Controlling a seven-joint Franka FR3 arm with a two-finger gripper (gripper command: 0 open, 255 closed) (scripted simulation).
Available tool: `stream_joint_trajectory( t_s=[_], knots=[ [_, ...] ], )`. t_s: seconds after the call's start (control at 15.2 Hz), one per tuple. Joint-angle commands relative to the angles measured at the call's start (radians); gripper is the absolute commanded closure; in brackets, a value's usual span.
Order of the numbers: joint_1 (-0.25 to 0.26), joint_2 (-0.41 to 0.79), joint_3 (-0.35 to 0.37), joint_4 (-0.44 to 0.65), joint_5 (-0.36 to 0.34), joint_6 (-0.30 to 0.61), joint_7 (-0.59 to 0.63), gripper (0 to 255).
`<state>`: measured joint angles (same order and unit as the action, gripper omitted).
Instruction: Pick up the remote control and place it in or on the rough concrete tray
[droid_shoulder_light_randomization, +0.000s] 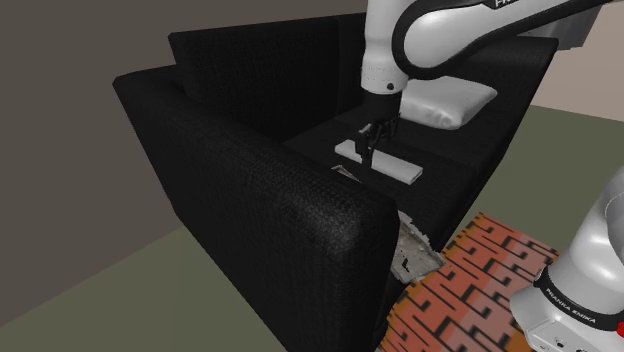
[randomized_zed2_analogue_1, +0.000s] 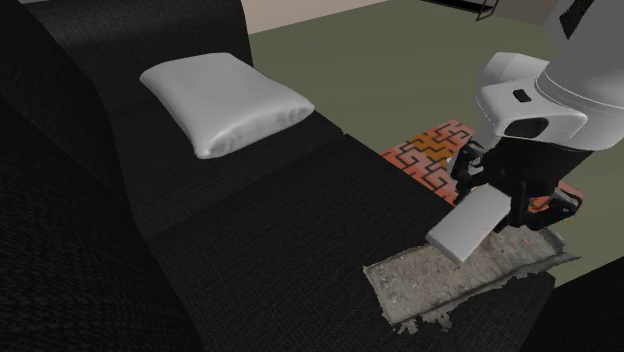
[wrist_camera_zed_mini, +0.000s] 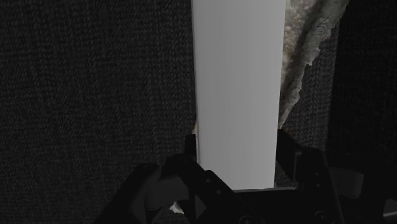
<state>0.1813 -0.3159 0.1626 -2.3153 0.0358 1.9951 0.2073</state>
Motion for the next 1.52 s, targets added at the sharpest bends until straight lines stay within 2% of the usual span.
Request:
stream_joint_trajectory(
  t_s=[0.0, 0.07, 0.99, 1.45],
  knots=[
    [0.023, -0.012, 0.033, -0.011, 0.014, -0.001, 0.049, 255],
    [0.037, -0.019, 0.054, -0.014, 0.023, -0.003, 0.08, 255],
    [0.036, 0.061, 0.069, -0.141, 0.015, 0.203, 0.092, 255],
    [0.036, 0.061, 0.069, -0.141, 0.015, 0.203, 0.092, 255]
  ],
)
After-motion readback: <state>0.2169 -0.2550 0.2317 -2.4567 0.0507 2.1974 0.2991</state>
